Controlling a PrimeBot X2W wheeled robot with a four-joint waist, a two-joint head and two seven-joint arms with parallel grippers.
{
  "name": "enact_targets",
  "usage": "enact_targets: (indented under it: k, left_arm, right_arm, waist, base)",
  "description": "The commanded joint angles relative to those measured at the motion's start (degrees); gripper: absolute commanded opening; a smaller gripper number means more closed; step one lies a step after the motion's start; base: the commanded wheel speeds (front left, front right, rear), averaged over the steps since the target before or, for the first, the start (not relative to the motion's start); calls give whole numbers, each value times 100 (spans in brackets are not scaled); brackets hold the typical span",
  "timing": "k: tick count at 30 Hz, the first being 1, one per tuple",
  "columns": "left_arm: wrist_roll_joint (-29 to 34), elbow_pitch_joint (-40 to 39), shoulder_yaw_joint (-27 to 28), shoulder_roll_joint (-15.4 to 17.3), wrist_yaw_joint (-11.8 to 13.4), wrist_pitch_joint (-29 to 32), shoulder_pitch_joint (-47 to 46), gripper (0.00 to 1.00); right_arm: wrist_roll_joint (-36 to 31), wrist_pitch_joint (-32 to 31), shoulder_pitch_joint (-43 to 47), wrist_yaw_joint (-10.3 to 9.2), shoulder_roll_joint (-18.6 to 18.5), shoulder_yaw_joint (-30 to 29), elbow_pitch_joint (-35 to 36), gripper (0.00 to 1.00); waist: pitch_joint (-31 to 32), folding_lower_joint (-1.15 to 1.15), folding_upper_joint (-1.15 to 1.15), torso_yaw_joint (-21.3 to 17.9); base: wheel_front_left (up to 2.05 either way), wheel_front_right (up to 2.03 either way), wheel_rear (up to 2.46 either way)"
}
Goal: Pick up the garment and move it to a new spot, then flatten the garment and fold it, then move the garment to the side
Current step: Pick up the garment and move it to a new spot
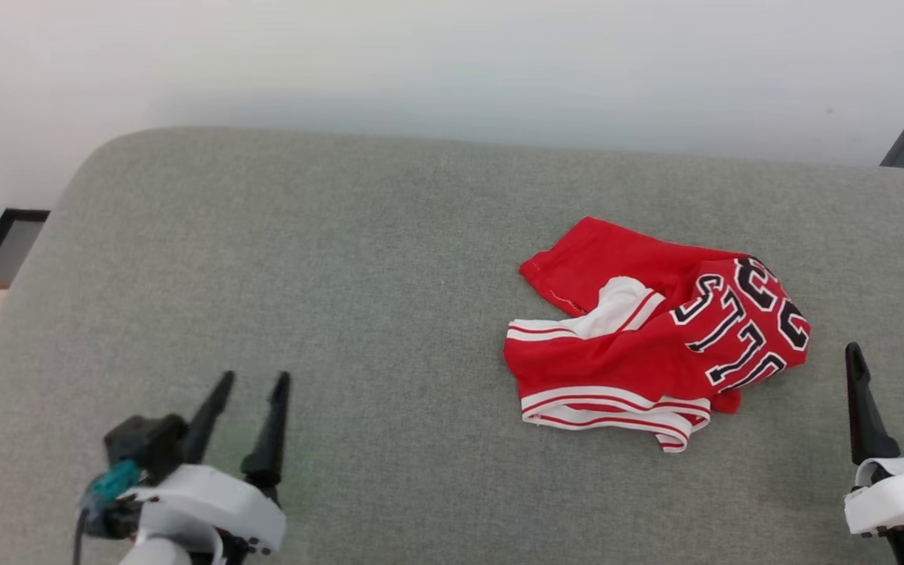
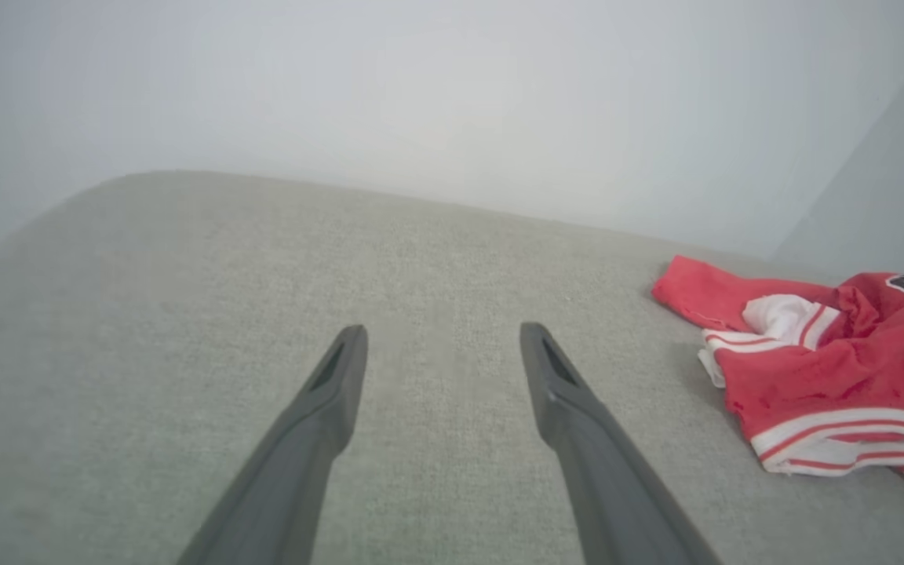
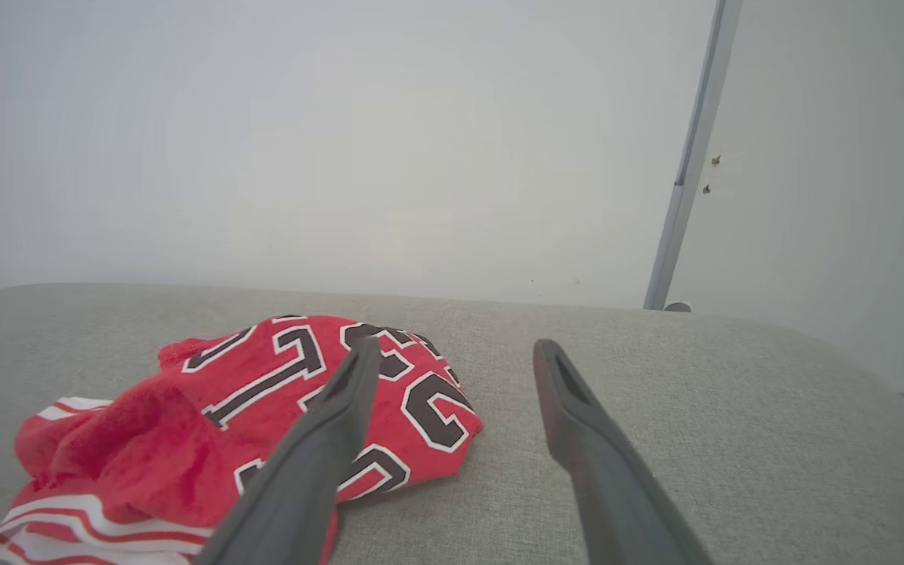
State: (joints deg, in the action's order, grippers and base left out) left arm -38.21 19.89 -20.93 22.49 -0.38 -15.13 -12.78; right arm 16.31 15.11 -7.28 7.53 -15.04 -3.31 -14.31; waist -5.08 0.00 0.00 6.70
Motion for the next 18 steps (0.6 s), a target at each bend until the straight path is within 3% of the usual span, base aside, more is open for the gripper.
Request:
enact_targets:
  k: [1,4,10,18]
  left_arm:
    - [209,-178,199,-73,63,0,128,100]
    - [831,-696,809,-327,99,-1,551,100]
    - [1732,-1378,1612,-772,-159,0,1018,100]
    - [2248,-1255,1990,-1207,-444,0,1258,100]
  right_arm:
    - [6,4,107,-8,8,-27,33,100]
    - [20,4,104,-8,37,-92,121,100]
    - [59,4,74,-8,53,-120,338,100]
    - [62,3,142,-8,130,-72,430,100]
  waist:
    - [37,0,0,-63]
    - [74,0,0,-130]
    - [138,0,0,-220]
    - [129,0,0,-285]
  base:
    - [0,0,0]
    - [0,0,0]
    - [0,0,0]
    - [0,0,0]
